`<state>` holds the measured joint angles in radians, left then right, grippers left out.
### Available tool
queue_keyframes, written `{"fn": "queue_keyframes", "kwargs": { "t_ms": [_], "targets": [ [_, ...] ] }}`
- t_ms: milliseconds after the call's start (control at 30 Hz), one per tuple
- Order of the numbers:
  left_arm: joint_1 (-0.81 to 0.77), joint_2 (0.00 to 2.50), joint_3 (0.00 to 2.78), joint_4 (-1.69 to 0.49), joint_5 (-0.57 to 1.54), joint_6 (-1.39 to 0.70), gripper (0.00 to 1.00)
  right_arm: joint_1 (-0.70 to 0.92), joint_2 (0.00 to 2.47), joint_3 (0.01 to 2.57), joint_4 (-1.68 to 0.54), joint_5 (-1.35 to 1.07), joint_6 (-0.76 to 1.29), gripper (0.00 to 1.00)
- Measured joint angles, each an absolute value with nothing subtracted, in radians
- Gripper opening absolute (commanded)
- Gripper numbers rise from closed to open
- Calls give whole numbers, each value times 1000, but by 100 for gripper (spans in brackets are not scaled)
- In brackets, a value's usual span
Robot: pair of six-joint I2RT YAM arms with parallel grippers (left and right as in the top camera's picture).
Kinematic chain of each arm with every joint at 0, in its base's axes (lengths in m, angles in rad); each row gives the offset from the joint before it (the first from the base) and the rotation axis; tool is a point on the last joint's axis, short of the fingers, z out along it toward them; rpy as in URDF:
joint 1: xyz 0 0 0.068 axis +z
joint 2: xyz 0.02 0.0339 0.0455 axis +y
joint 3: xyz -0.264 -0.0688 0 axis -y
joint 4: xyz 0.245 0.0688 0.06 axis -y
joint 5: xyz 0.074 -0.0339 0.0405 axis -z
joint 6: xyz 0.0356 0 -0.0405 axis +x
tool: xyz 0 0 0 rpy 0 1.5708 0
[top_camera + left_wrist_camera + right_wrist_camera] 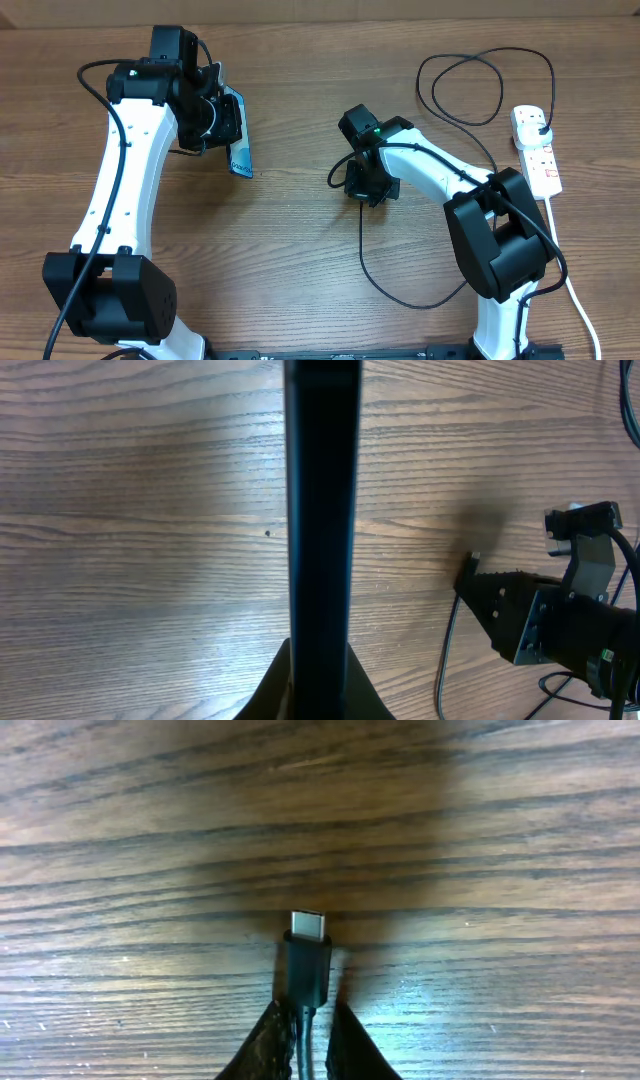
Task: Plug charger to phone and switch on socket
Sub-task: 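Lower the right gripper onto the USB-C cable end and grasp it, then lift the cable plug with the right gripper toward the phone's bottom port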
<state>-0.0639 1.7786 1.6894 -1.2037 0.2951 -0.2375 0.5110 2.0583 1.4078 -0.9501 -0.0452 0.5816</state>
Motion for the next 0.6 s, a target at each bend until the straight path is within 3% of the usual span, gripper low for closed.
{"fn": "queue_keyframes", "kwargs": {
  "t_ms": [600],
  "targets": [
    [-64, 1779, 1689, -1195, 295, -237, 4, 511, 2058, 1406, -892, -52, 576, 4]
  ]
}}
